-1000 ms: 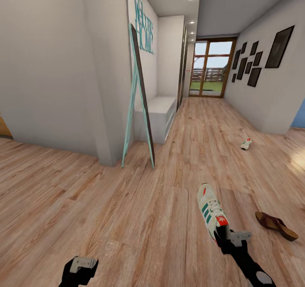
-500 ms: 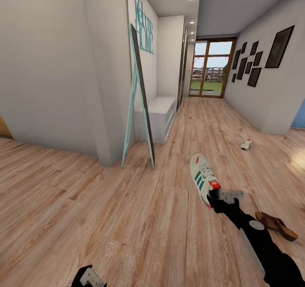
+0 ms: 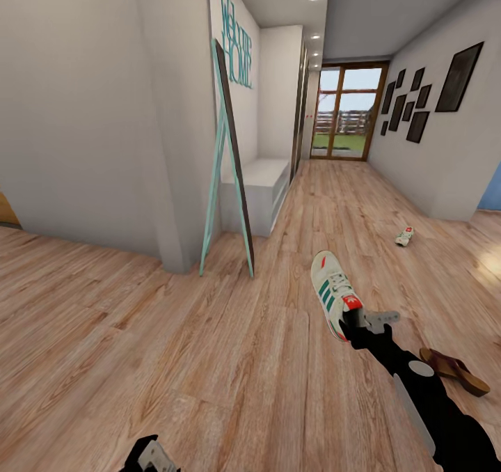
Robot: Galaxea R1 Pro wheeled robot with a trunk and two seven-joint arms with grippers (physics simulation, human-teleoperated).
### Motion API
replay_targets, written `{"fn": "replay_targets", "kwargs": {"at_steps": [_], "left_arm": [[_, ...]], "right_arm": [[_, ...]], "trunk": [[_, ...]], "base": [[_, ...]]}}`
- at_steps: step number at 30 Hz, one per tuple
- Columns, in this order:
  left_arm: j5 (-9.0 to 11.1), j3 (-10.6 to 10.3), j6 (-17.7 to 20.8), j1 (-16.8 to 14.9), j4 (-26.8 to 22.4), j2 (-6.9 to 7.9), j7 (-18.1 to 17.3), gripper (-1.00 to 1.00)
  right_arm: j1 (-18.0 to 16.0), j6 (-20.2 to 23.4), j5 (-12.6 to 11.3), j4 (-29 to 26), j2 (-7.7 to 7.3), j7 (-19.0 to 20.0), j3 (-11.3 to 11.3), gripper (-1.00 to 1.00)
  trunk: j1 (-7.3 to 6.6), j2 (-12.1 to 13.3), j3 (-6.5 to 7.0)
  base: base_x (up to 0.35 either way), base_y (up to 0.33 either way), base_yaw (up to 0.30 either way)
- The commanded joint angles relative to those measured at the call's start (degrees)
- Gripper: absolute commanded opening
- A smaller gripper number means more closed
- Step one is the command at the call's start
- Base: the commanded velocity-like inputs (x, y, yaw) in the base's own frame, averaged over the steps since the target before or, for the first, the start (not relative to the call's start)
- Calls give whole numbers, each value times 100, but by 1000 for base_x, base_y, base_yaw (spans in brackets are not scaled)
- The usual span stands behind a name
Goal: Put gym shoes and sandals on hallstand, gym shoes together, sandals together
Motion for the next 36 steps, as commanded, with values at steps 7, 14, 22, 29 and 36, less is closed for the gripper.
{"fn": "replay_targets", "kwargs": {"at_steps": [7, 14, 22, 29, 36], "left_arm": [[-331, -143, -24, -42, -170, -254, -47, 100], [-346, -171, -32, -39, -180, -309, -53, 100], [-369, -170, -28, -36, -169, -320, -53, 100], [-379, -167, -22, -36, -142, -312, -45, 100], [-374, -167, -16, -36, -112, -315, -45, 100]], "right_arm": [[1, 45, -29, -3, 1, 27, -2, -100], [3, 49, -38, -7, 1, 27, -6, -100], [-1, 55, -44, -7, 1, 19, -10, -100], [3, 55, -50, -12, 1, 18, -10, -100], [3, 55, -53, -17, 1, 18, -10, -100]], "trunk": [[-1, -2, -6], [-1, -2, 2], [-1, -2, 19], [-1, -2, 20], [-1, -2, 20]], "base": [[0, 0, 0], [0, 0, -62], [0, 0, -134], [0, 0, -10], [0, 0, -25]]}}
